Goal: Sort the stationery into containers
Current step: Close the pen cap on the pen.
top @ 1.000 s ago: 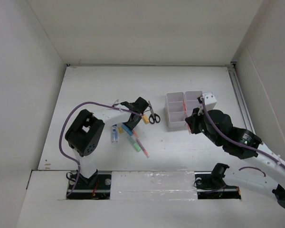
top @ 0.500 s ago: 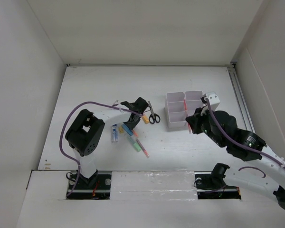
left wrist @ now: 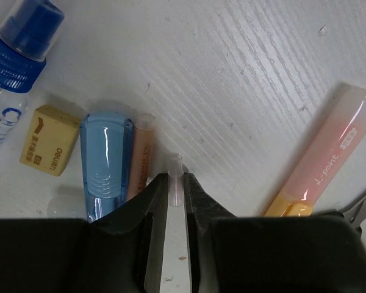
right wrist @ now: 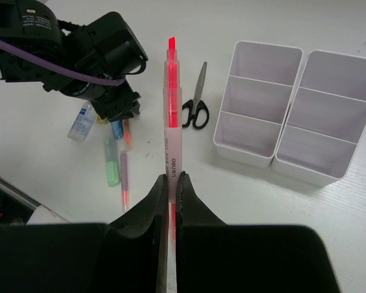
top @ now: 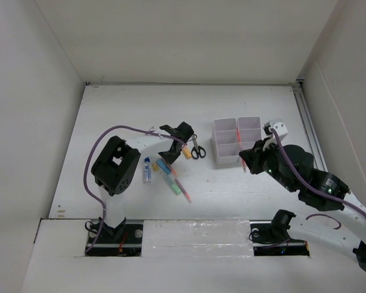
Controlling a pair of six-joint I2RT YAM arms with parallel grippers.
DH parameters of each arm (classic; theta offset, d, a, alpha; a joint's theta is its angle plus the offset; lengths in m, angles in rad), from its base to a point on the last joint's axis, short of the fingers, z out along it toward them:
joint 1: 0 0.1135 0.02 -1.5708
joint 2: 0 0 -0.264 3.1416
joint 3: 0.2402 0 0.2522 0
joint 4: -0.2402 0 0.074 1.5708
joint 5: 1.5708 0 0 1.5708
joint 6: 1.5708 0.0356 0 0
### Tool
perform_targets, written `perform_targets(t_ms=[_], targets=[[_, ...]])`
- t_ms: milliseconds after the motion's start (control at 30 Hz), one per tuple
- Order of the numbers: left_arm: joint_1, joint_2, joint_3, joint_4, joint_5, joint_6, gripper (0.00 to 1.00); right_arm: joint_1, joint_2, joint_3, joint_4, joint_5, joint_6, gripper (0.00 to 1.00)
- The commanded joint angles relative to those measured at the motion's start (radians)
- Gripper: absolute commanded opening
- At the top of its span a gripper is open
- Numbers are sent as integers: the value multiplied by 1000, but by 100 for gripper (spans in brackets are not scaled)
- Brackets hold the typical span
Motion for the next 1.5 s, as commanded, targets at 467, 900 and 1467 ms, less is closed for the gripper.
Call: perform_targets(t_ms=[467,900,1467], targets=[[9,-29,-35,175,18,212,0,7,-37,5,65,-25,-25,0],[29,-555,25,374,-10,712,0,7,47,-139,426,-368,70,0],[140,-899,-44,556,509,808,0,102,338,-165,882,-591,206,0]])
